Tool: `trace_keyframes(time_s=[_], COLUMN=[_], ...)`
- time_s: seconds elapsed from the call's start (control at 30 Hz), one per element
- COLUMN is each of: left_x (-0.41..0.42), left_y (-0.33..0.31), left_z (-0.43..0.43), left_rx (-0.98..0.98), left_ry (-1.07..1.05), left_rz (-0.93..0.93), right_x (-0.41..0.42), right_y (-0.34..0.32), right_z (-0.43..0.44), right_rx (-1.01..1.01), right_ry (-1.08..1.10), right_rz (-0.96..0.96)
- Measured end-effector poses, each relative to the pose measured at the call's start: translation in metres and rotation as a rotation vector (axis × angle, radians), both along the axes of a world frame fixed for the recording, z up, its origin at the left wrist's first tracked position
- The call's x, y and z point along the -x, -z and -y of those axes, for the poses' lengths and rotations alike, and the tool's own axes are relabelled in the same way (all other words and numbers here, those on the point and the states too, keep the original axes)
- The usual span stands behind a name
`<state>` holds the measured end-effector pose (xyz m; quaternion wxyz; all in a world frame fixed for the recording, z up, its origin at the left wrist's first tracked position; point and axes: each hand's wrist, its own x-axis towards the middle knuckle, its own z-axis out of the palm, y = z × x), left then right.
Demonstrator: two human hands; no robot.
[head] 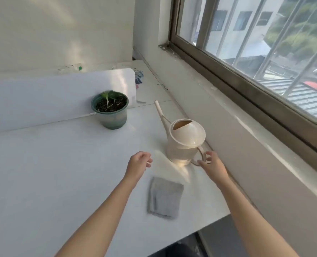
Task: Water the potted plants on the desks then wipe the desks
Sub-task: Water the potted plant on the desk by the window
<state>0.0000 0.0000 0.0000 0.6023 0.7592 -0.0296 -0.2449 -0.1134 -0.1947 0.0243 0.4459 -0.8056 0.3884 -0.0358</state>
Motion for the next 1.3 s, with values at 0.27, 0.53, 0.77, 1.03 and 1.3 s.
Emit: trace_keyframes(time_s=[0.27, 0.53, 0.77, 1.03, 1.3], left_x=[-0.037, -0.079, -0.081, -0.079, -0.102], left_y=[0.004, 0.013, 0.015, 0.004, -0.020], left_z=[0.065, 0.107, 0.119, 0.096, 0.062], left_rx=[-0.031, 0.224, 0.385, 0.421, 0.472], left_ry=[-0.089, -0.337, -0.391, -0.397, -0.339], left_rz=[-0.095, -0.363, -0.348, -0.247, -0.072], right_x=[-0.021, -0.025, -0.029, -0.048, -0.081], right_y=[0.024, 0.031, 0.041, 0.000, -0.052], right_z=[0.037, 0.083, 0.102, 0.078, 0.018], right_rx=[0.124, -0.138, -0.289, -0.387, -0.280], right_ry=[-0.181, -0.379, -0.488, -0.465, -0.403], right_rz=[-0.001, 0.067, 0.062, 0.174, 0.395])
